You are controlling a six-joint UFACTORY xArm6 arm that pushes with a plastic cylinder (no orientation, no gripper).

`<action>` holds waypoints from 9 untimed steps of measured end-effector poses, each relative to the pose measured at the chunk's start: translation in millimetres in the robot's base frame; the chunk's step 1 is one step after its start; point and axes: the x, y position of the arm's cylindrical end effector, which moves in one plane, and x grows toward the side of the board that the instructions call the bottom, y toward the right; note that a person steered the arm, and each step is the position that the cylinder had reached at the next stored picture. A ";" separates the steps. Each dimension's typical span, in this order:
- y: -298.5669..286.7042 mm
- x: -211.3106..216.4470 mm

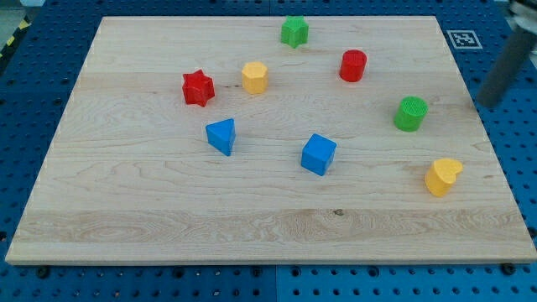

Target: Move the yellow heart closer to the green circle

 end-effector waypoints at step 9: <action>-108.1 76.6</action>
